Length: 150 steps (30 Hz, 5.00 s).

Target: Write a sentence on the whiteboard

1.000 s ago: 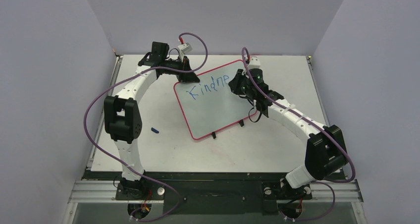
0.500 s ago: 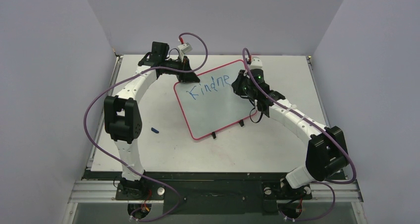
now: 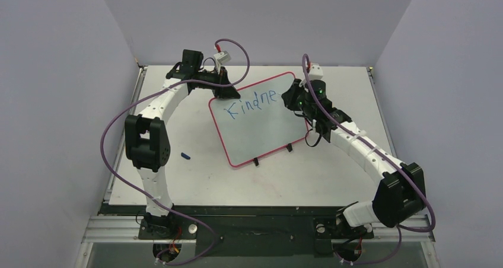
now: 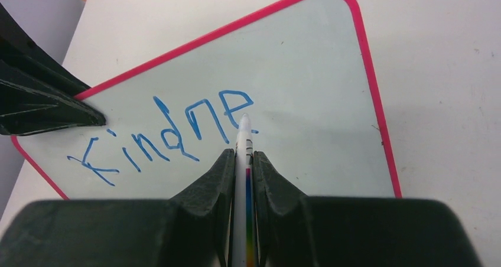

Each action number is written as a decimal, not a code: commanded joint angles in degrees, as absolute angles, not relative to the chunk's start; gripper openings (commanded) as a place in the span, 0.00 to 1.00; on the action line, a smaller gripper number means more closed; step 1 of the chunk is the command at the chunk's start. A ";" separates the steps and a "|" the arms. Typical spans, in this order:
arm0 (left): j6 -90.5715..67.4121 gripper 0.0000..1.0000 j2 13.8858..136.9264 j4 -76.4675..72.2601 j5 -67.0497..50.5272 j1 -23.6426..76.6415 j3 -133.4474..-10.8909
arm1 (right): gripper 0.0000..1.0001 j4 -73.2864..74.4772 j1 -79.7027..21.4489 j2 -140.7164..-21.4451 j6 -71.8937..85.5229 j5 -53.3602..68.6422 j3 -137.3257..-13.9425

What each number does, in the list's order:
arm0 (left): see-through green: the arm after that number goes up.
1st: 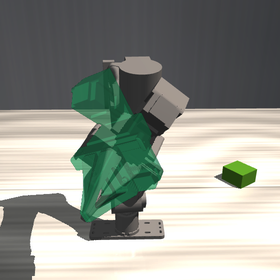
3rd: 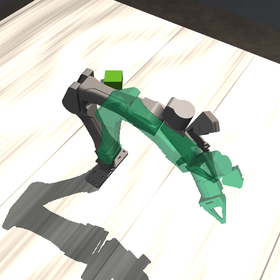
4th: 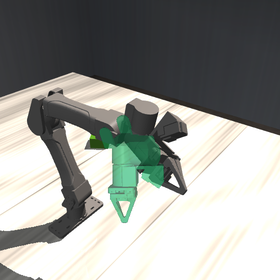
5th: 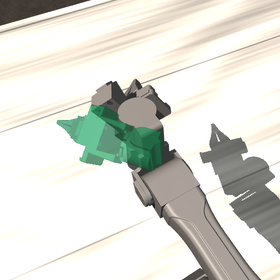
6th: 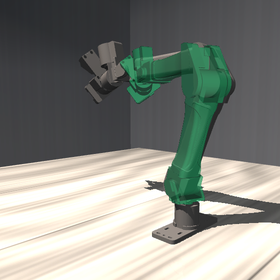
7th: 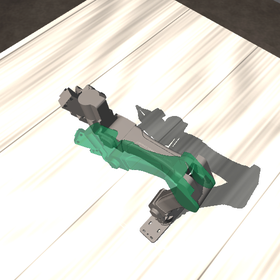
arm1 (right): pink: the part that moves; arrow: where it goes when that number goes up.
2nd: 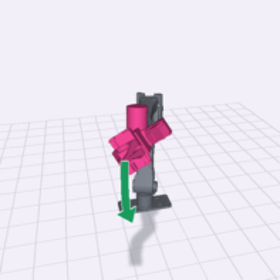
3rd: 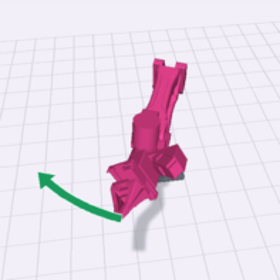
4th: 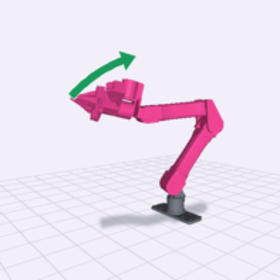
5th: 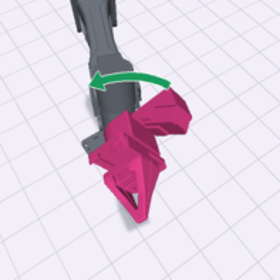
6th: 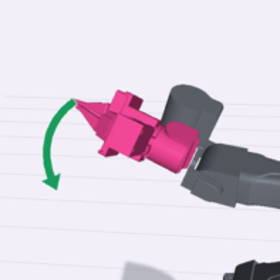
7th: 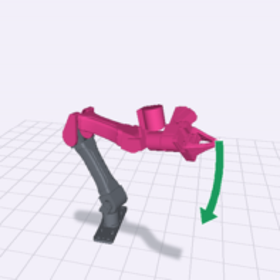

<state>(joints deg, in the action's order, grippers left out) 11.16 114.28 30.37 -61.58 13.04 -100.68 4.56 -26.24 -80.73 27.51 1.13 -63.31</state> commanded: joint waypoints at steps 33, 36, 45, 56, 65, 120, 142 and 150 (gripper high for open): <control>16.96 0.00 113.13 32.09 -62.93 14.63 -101.82 | 0.00 -1.53 -22.82 -89.05 29.17 6.38 -69.82; 16.92 0.00 113.20 32.01 -63.01 14.59 -101.94 | 0.00 -1.48 -23.40 -89.00 29.10 6.42 -69.13; 16.79 0.00 113.16 31.90 -62.91 14.76 -101.95 | 0.00 -0.94 -23.40 -87.45 28.83 5.75 -65.95; 16.79 0.00 113.05 31.88 -62.93 14.68 -101.87 | 0.00 -0.55 -21.54 -84.73 28.72 3.53 -62.49; 16.79 0.00 112.94 31.89 -62.93 14.74 -101.87 | 0.00 -0.35 -21.47 -83.83 29.14 4.62 -61.07; 16.99 0.00 113.29 32.34 -63.02 14.86 -102.24 | 0.00 -0.96 -17.41 -85.48 29.30 6.62 -69.55; 16.97 0.00 113.37 32.41 -63.01 14.94 -102.30 | 0.00 -0.18 -19.11 -88.50 27.85 5.59 -70.87; 16.96 0.00 113.47 32.41 -62.94 14.99 -102.44 | 0.00 -0.18 -20.71 -88.64 28.02 5.80 -70.42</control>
